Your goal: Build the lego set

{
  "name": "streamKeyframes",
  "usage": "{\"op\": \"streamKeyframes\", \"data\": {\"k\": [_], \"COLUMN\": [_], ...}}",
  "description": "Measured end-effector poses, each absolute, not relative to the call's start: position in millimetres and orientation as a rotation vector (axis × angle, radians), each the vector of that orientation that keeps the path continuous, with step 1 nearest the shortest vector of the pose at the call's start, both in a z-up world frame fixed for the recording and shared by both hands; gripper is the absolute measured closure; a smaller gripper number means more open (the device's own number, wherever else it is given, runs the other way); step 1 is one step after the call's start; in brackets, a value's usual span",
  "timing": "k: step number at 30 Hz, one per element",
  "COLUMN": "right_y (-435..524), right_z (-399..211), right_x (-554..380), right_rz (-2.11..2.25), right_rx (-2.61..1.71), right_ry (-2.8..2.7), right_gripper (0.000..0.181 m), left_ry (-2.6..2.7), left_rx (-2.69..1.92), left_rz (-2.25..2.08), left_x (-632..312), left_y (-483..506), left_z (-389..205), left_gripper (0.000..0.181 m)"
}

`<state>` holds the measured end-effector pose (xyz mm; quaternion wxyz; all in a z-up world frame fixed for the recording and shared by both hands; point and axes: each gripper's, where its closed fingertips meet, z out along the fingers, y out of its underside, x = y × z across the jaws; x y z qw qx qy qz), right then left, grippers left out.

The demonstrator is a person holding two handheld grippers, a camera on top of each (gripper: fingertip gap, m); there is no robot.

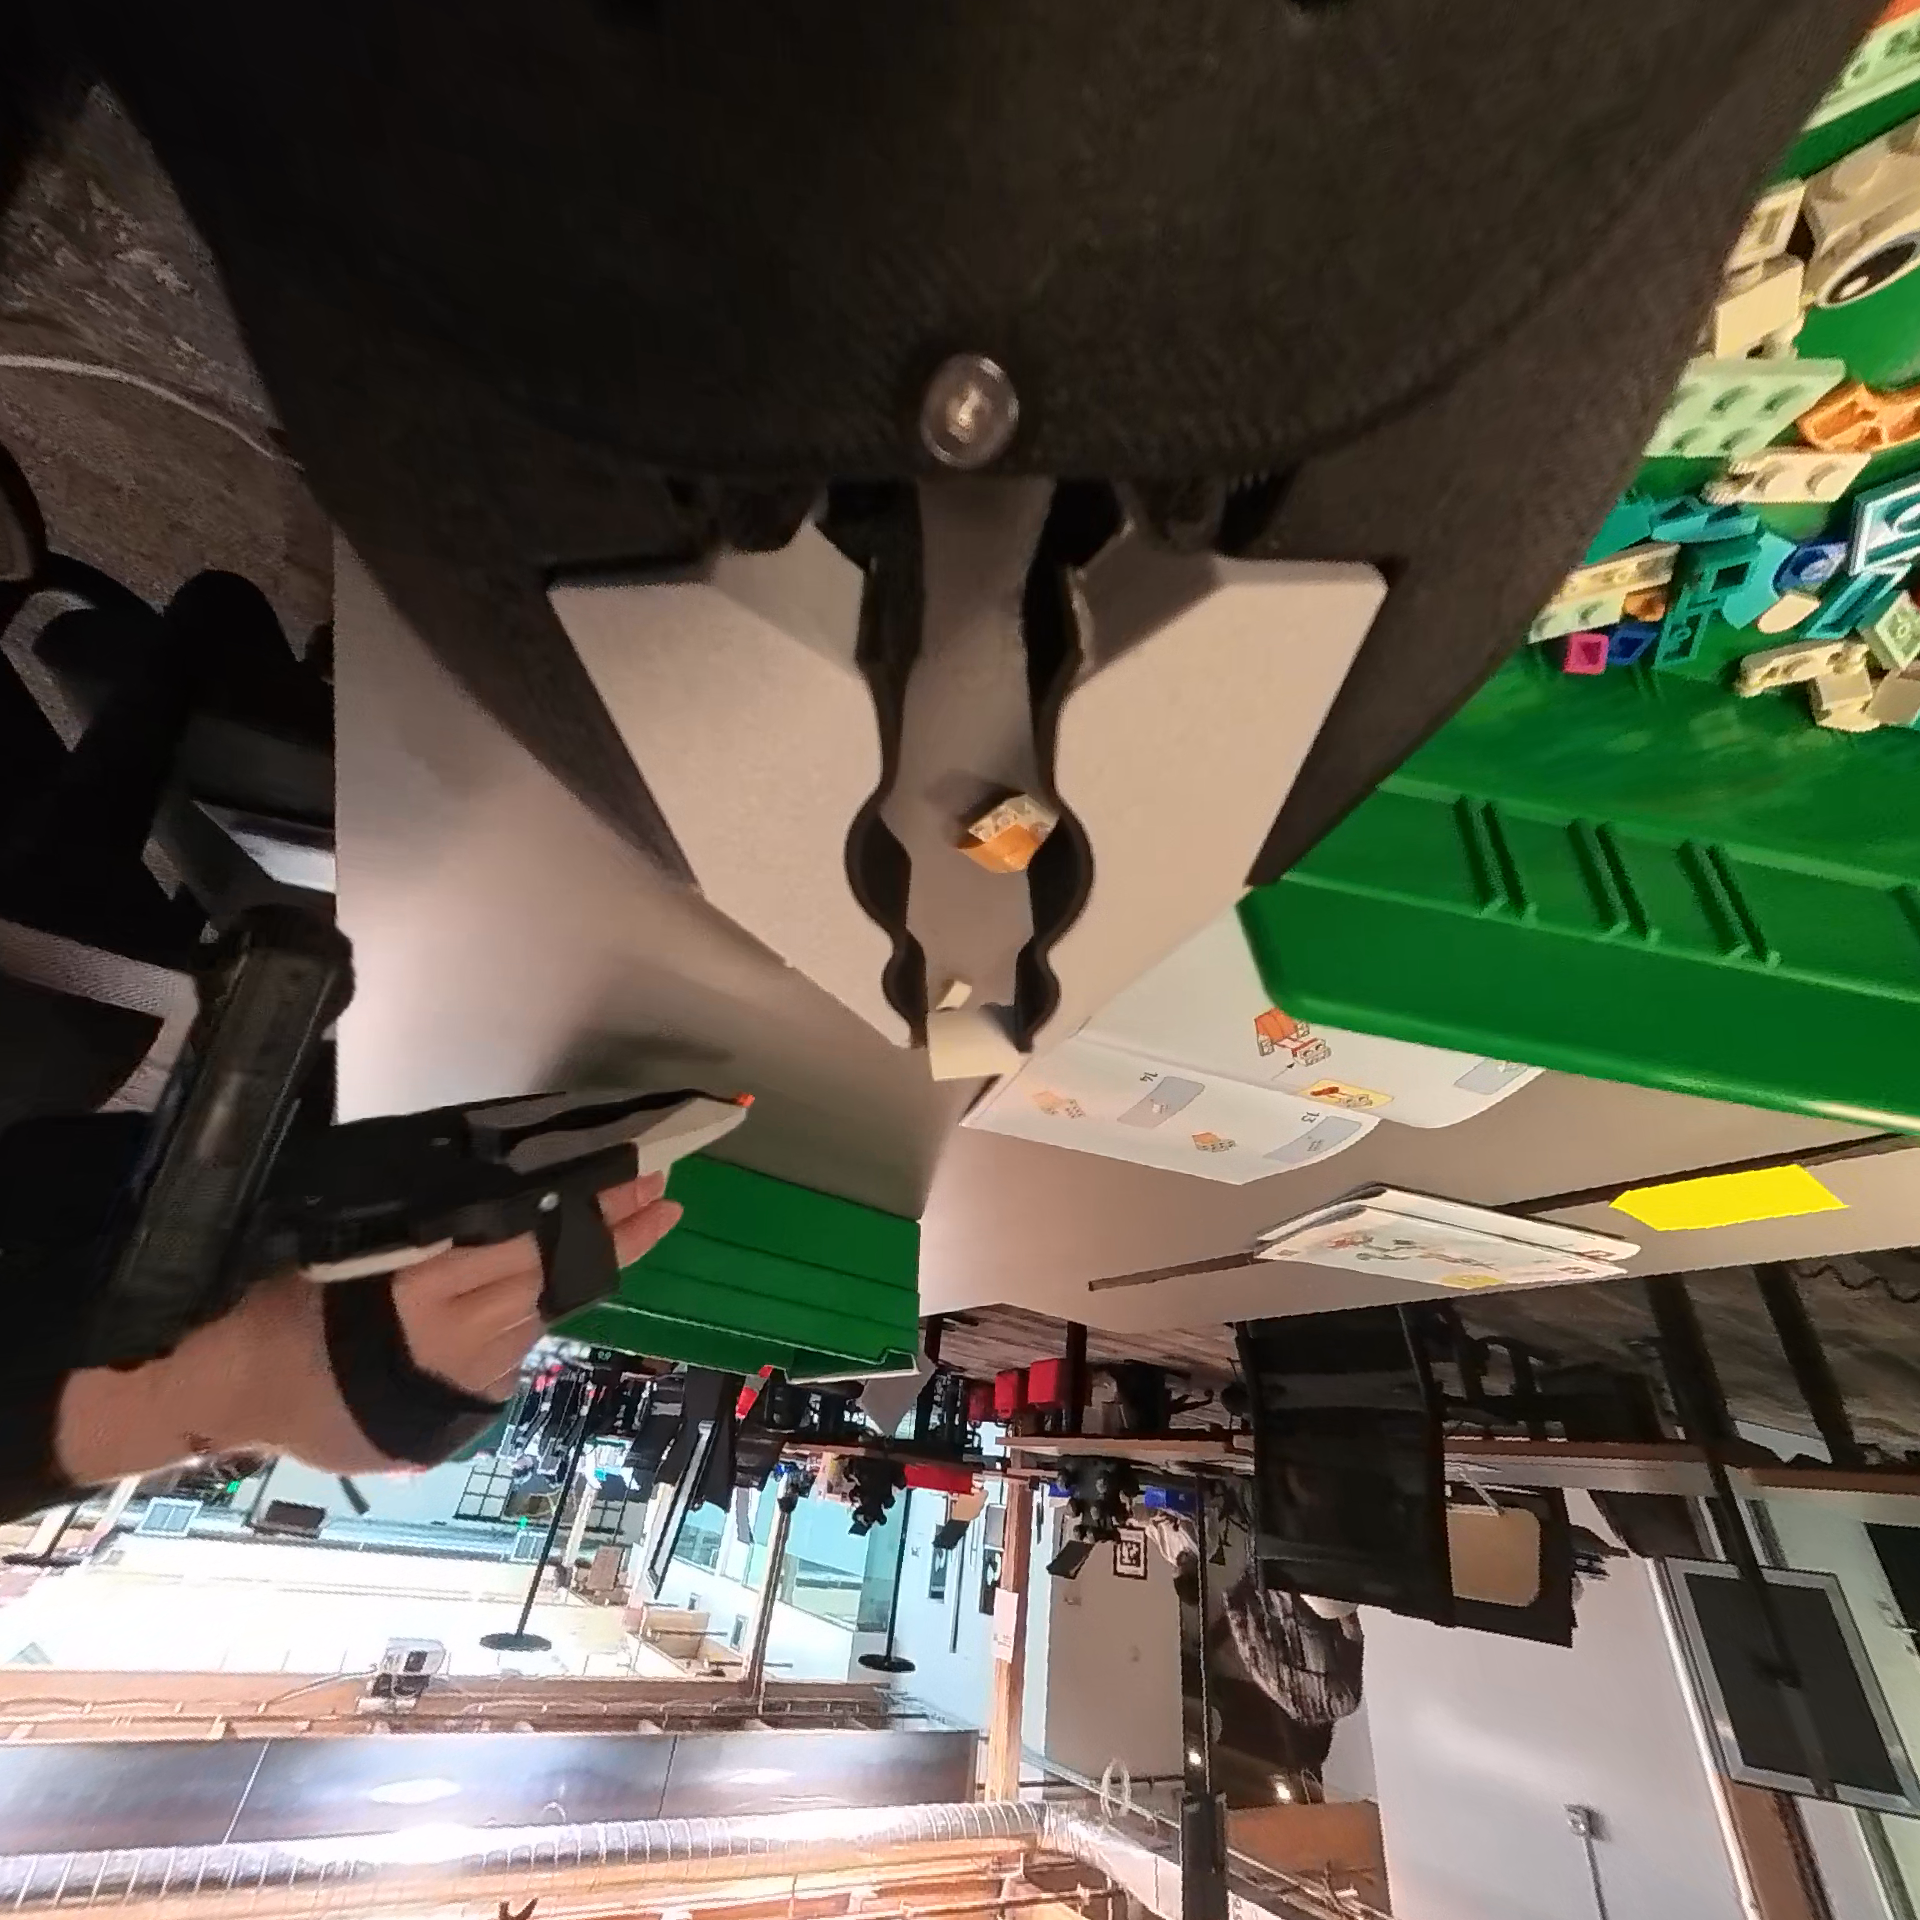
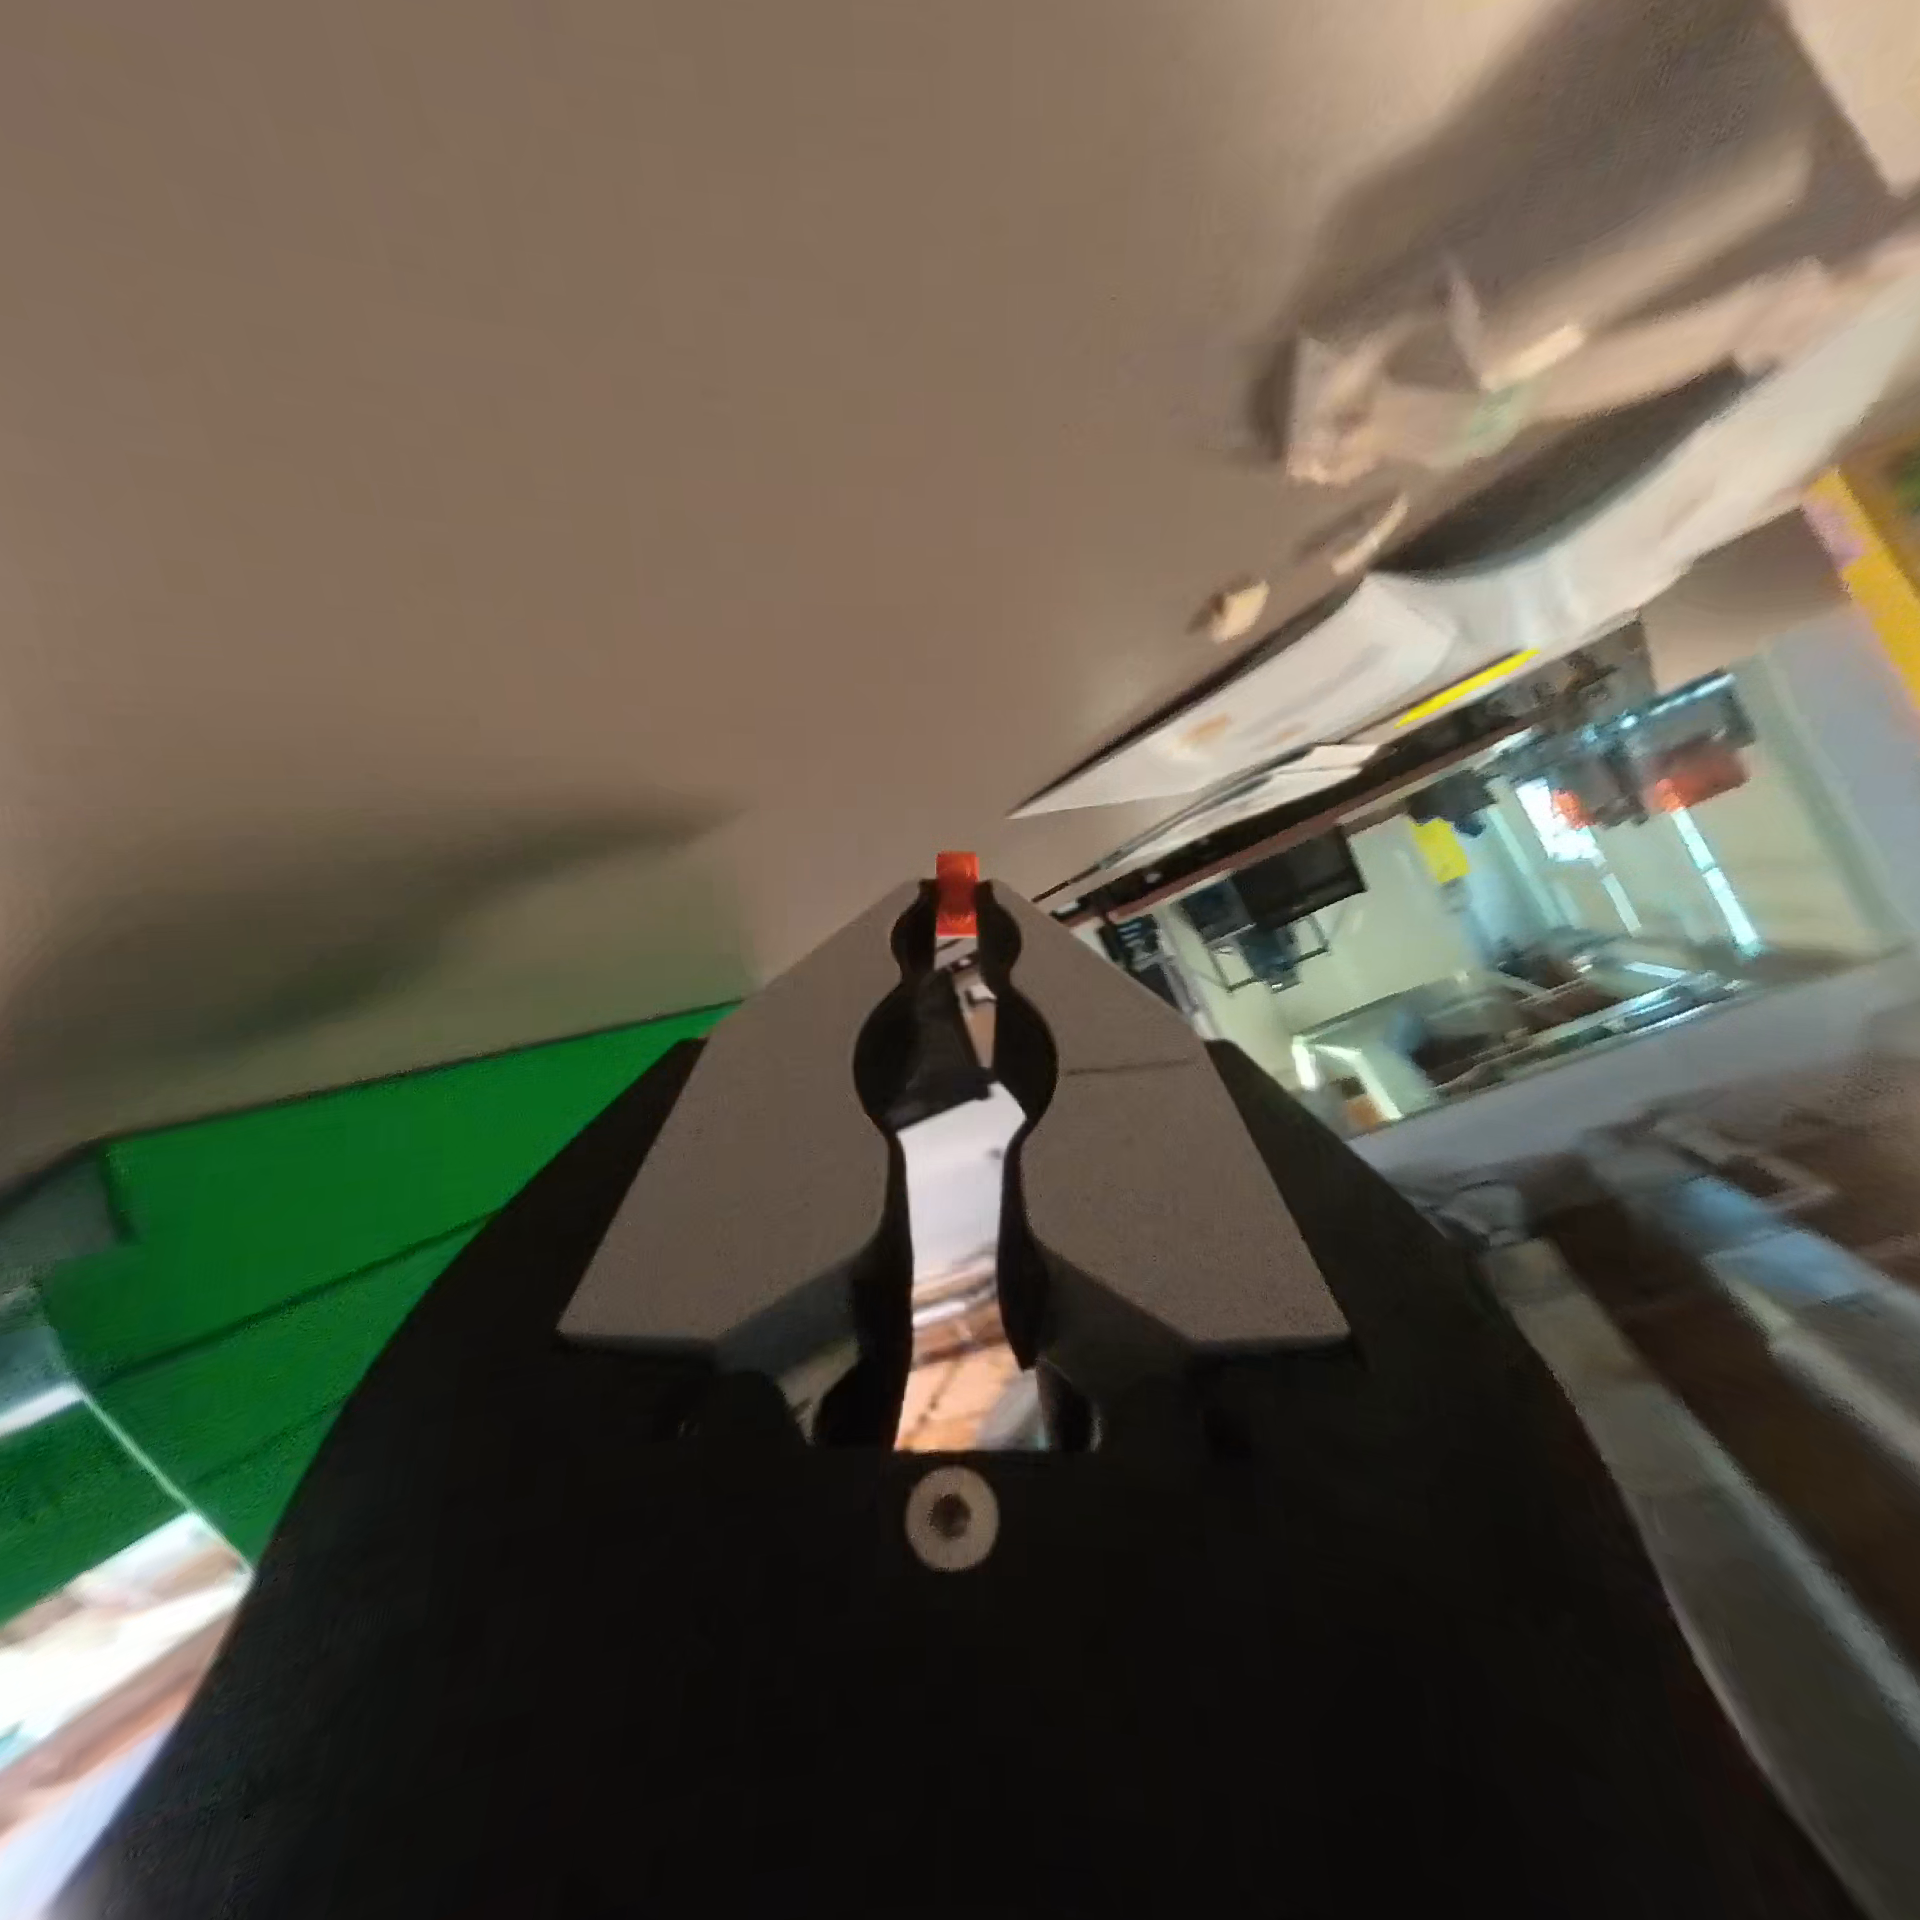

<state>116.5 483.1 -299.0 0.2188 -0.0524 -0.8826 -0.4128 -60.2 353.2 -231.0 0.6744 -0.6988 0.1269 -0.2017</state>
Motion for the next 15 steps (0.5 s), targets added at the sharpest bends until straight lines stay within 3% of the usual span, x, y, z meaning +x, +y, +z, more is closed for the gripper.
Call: {"op": "streamKeyframes", "data": {"k": [1, 15], "right_y": [482.8, 441.6], "right_z": [-302.4, -331.6], "right_x": [117.9, 113.9], "right_rz": [-1.173, -1.195], "right_rx": [-0.085, 0.474], "right_ry": [-2.451, -2.551], "right_gripper": [0.176, 0.176], "left_ry": [0.295, 0.343], "left_rx": [-1.578, -1.615], "left_rz": [-0.45, -0.431], "left_x": [-58.9, -51.8], "left_y": [353.3, 355.0], "left_z": [-232.2, -239.6], "left_gripper": [0.166, 0.166]}}
